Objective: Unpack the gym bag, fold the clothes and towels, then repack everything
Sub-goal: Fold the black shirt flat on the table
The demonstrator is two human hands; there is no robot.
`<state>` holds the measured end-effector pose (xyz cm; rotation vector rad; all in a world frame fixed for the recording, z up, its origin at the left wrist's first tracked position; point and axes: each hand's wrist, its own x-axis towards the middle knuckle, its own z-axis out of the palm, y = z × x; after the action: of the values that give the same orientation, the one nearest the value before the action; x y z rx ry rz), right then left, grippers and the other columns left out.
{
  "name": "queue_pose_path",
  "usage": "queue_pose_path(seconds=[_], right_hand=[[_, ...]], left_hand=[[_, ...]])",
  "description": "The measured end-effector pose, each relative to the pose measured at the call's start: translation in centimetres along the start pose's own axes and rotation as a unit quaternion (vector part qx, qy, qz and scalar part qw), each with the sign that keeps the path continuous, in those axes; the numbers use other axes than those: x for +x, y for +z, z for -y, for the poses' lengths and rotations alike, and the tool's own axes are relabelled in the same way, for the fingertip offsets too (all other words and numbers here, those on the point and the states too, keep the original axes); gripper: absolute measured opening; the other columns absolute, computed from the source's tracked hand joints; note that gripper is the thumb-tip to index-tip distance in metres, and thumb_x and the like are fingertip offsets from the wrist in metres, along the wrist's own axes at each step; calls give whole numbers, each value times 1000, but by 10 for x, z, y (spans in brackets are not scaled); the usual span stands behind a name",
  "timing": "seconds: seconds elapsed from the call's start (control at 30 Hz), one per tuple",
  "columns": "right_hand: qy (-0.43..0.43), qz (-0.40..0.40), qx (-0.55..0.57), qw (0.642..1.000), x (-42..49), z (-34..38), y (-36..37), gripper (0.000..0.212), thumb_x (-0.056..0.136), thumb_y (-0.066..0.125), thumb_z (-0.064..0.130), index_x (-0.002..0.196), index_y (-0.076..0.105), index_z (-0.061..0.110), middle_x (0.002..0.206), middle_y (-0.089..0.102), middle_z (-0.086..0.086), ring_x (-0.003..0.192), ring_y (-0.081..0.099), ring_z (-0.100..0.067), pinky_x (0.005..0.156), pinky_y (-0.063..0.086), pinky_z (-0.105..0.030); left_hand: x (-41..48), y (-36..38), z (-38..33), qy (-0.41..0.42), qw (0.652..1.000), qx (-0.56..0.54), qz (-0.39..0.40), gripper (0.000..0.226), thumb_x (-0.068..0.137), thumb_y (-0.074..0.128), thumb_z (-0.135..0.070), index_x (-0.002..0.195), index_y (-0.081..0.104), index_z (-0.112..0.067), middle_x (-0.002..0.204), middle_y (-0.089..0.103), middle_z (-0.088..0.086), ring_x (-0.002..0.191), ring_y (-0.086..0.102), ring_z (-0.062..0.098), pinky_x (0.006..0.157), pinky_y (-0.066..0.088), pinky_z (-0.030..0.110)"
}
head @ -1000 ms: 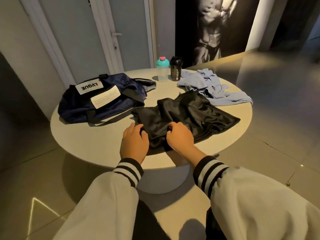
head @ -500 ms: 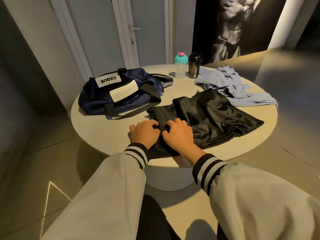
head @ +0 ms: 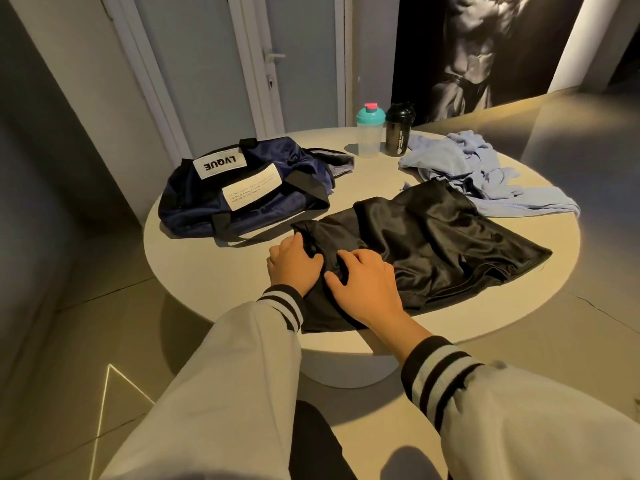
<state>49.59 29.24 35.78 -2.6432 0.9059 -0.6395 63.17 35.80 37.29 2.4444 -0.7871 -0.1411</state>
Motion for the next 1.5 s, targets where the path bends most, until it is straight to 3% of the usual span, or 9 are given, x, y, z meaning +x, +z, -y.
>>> queue_pose_path(seconds=[0.1, 0.27, 0.4, 0.57, 0.77, 1.0, 1.13, 1.3, 1.5], right_hand=[[3, -2, 13, 1000, -1, -2, 0, 59, 96, 46, 58, 145, 47, 26, 138, 52, 3, 132, 42, -20, 110, 34, -40], [-14, -16, 9, 1000, -5, -1, -4, 36, 98, 50, 38, 131, 61, 26, 115, 57, 2, 112, 51, -20, 98, 41, -38], [-41, -39, 5, 998, -7, -5, -4, 30, 98, 54, 25, 125, 65, 25, 104, 58, 2, 102, 53, -22, 89, 42, -37], [-56, -17, 12, 998, -6, -1, -3, 33, 100, 50, 35, 132, 58, 30, 112, 59, 5, 109, 52, -19, 96, 41, -36], [-20, 18, -22, 999, 2, 10, -5, 34, 102, 45, 34, 134, 58, 32, 120, 56, 2, 112, 49, -22, 93, 39, -38], [-39, -31, 47, 998, 7, 20, -6, 29, 99, 50, 19, 121, 68, 24, 105, 60, -3, 99, 56, -25, 86, 48, -42], [-62, 72, 54, 994, 11, 19, -7, 34, 99, 49, 22, 128, 66, 24, 117, 65, -3, 108, 59, -25, 93, 49, -43], [-13, 43, 125, 991, 9, 23, -8, 40, 98, 48, 11, 135, 61, 19, 126, 68, -5, 111, 63, -24, 97, 52, -39], [-36, -5, 81, 996, -2, 18, -12, 31, 97, 49, 17, 121, 68, 21, 114, 69, 0, 103, 61, -20, 85, 53, -36]], left_hand=[[-1, 2, 1, 0, 998, -47, -32, 64, 95, 57, -26, 153, 32, -20, 158, 34, 6, 142, 29, 30, 119, 27, 47], [-2, 6, 10, 53, 993, -84, -63, 22, 97, 54, -12, 105, 62, -31, 140, 51, 4, 134, 39, 29, 112, 35, 43], [5, -1, 11, 31, 999, 44, -5, 41, 104, 41, -26, 144, 51, -27, 161, 32, 0, 140, 31, 27, 113, 29, 41], [6, -10, 17, -15, 997, 79, -17, 47, 103, 37, -36, 149, 40, -27, 155, 40, -1, 132, 35, 27, 107, 29, 42], [-4, -3, 24, 77, 992, -10, -98, 25, 97, 52, -13, 96, 62, -37, 128, 53, -6, 121, 43, 22, 102, 36, 36], [5, -3, 19, -20, 997, 75, -12, 54, 103, 34, -36, 156, 31, -25, 163, 24, 3, 146, 21, 27, 120, 20, 44], [6, -3, 20, -42, 998, 47, -29, 61, 101, 39, -34, 158, 25, -19, 166, 14, 6, 150, 12, 30, 123, 14, 47], [-1, -6, 26, 77, 991, -72, -88, 41, 98, 49, -33, 139, 53, -33, 144, 49, -5, 133, 41, 21, 112, 33, 44], [-8, 1, 28, 115, 988, 90, -38, 46, 100, 45, -43, 144, 52, -34, 155, 45, -4, 137, 43, 22, 115, 27, 40]])
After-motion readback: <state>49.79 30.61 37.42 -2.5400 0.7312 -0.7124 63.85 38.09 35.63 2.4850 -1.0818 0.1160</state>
